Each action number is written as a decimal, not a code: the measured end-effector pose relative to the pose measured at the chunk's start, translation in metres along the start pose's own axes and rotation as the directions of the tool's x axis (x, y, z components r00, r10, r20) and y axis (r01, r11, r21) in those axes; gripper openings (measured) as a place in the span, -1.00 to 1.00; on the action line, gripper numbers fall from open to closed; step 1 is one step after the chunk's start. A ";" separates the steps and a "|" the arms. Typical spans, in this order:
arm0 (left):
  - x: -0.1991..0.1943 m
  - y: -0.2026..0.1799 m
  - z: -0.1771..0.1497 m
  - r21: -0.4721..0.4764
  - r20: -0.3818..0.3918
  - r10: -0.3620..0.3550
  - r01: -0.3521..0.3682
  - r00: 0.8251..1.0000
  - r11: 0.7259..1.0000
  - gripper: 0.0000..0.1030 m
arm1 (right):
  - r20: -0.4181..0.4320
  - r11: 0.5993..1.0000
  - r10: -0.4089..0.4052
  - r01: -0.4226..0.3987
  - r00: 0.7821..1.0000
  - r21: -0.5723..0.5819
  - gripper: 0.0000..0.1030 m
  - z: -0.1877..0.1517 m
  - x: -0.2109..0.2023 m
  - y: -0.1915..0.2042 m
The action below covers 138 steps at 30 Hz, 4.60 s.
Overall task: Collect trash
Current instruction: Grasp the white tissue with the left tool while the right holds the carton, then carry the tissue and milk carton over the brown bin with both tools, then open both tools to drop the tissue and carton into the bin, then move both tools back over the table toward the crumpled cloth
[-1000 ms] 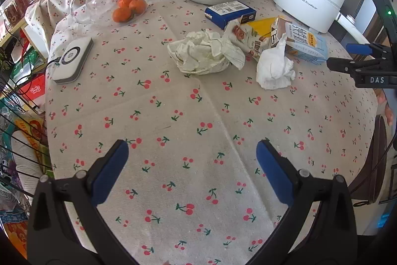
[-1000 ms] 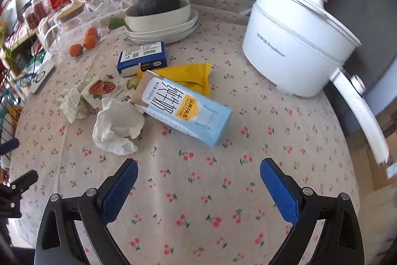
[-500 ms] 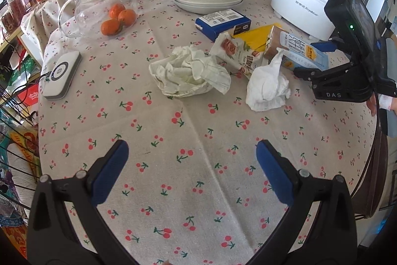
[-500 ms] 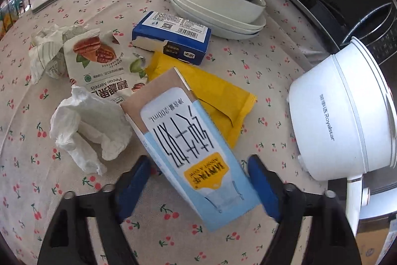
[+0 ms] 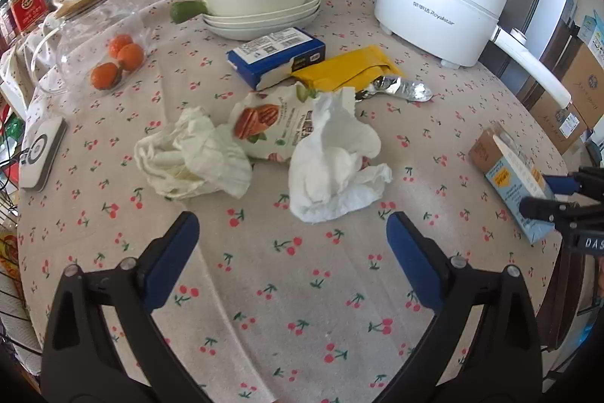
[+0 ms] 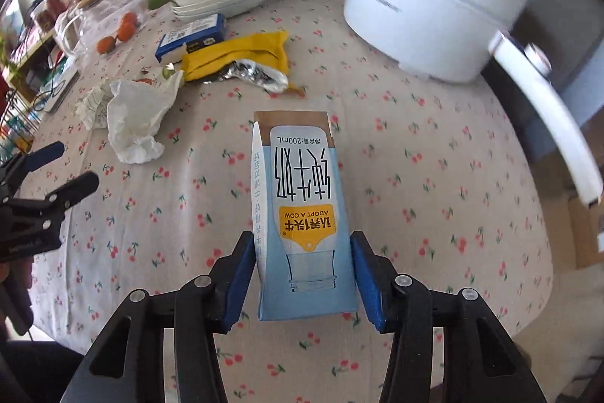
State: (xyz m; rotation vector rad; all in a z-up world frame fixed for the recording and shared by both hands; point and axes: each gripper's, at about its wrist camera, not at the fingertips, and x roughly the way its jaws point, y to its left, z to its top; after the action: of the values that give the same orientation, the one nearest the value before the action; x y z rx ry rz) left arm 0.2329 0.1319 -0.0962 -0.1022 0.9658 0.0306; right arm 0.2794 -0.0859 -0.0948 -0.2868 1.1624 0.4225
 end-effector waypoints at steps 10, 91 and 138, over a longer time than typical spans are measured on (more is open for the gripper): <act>0.037 -0.007 0.010 -0.002 -0.045 -0.052 0.052 0.998 0.999 -0.37 | 0.013 1.000 0.031 -0.031 0.999 -0.005 -0.01 -0.017 0.002 -0.005; -0.078 -0.264 -0.098 0.343 -0.144 -0.311 0.342 0.940 0.875 0.93 | 0.004 0.854 -0.143 0.121 0.990 0.506 0.02 -0.267 -0.131 -0.170; -0.099 -0.032 -0.089 0.062 -0.085 -0.072 0.077 0.994 0.995 0.98 | 0.066 0.960 -0.036 0.016 0.997 0.280 0.66 -0.124 -0.098 -0.002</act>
State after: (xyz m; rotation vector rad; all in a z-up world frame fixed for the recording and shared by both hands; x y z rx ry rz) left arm 0.1060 0.0933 -0.0630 -0.0799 1.0435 -0.0746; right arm 0.1457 -0.1578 -0.0500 -0.0407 1.1318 0.2393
